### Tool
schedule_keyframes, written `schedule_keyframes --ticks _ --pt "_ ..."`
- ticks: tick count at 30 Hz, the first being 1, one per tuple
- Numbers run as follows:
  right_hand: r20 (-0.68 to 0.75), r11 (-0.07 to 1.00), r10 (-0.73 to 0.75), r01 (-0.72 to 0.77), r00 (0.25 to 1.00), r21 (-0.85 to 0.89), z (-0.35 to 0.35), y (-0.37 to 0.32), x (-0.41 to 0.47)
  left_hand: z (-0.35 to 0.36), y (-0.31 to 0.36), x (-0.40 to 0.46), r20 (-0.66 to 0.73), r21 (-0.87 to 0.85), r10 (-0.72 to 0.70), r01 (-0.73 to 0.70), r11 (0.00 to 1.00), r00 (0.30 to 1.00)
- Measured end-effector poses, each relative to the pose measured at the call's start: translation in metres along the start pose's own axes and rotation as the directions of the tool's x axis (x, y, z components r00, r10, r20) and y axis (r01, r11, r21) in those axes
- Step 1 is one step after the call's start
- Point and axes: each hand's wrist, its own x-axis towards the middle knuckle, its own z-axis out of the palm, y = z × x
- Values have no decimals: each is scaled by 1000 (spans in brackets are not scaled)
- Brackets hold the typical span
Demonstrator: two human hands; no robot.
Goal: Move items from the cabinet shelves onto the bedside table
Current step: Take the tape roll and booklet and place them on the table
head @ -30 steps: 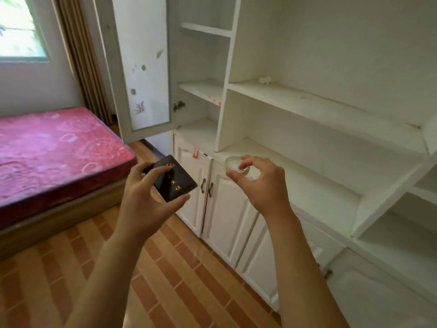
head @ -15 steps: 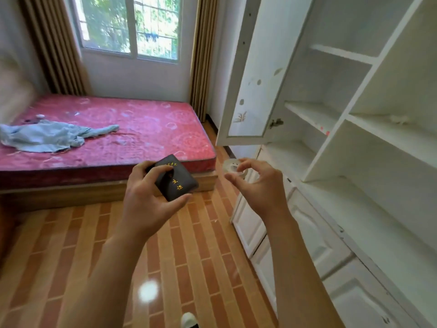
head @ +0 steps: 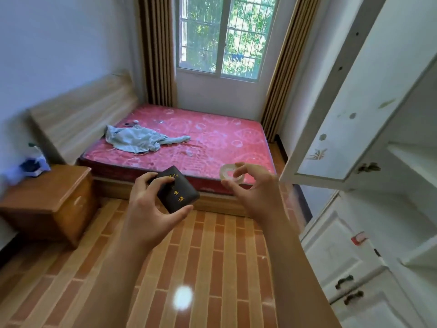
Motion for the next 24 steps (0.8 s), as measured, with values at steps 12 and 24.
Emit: schedule_keyframes --ticks 12,24 --pt "203 975 -124 82 971 205 88 27 87 -2 -31 35 -139 228 -158 187 955 978" --pt "320 930 -259 146 911 337 179 -9 127 -49 -73 55 -275 298 -228 308 904 934"
